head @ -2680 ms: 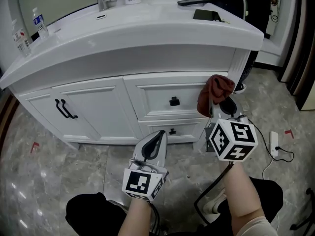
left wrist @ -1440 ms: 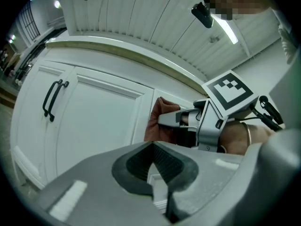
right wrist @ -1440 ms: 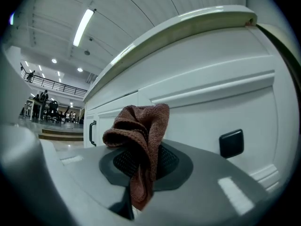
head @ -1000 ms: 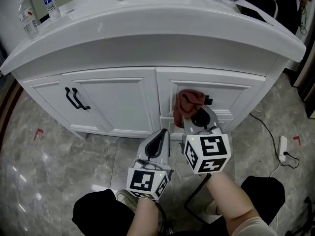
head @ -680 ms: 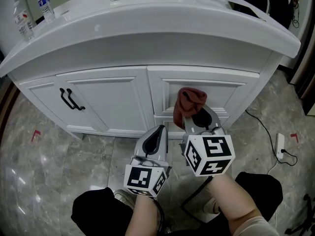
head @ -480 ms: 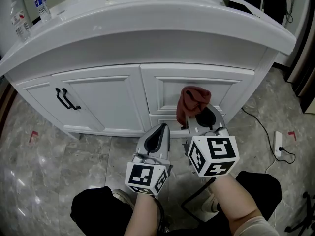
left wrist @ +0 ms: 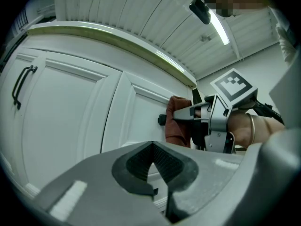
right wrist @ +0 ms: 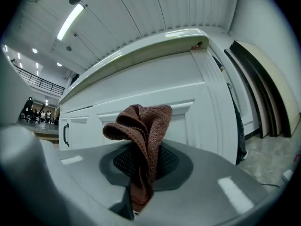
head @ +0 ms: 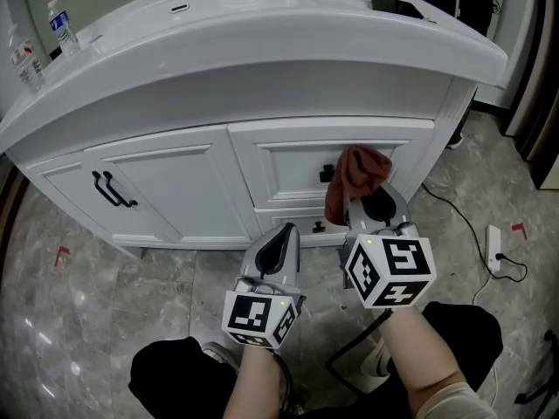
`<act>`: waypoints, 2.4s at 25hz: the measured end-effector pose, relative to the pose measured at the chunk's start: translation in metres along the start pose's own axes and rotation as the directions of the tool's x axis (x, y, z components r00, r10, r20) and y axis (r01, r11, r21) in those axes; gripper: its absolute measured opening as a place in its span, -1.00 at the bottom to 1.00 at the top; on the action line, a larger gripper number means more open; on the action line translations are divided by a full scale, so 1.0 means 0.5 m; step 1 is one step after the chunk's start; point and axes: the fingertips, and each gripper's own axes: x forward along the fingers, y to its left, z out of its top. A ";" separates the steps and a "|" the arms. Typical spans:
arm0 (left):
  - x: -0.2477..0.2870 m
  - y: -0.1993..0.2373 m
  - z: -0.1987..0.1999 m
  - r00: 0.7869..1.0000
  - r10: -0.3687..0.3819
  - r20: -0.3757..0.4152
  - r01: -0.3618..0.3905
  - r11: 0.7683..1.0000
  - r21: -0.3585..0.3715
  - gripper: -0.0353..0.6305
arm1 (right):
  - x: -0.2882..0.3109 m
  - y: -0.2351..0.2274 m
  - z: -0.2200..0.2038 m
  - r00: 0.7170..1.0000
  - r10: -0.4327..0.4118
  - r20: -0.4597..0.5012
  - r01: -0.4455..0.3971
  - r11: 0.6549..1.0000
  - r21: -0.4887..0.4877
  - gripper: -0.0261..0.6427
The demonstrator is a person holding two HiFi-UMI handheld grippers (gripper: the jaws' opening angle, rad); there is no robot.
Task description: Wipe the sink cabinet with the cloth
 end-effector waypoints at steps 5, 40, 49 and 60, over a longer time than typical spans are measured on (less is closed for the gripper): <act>0.006 -0.016 -0.002 1.000 -0.018 -0.009 0.018 1.000 0.011 -0.89 | 0.016 -0.023 -0.020 0.999 0.000 -0.041 0.000 1.000 0.000 -0.67; -0.084 0.100 0.008 0.990 0.138 -0.023 -0.137 0.989 0.046 -0.89 | 0.032 0.175 -0.169 0.973 0.198 -0.118 -0.195 0.980 0.034 -0.68; -0.106 0.158 0.006 0.984 0.177 -0.021 -0.177 0.984 0.021 -0.89 | 0.099 0.256 -0.188 0.950 0.292 -0.113 -0.279 0.953 0.120 -0.68; -0.063 0.103 -0.026 0.993 0.108 -0.049 -0.107 0.994 0.020 -0.89 | 0.081 0.156 -0.182 0.968 0.216 -0.130 -0.197 0.969 0.146 -0.67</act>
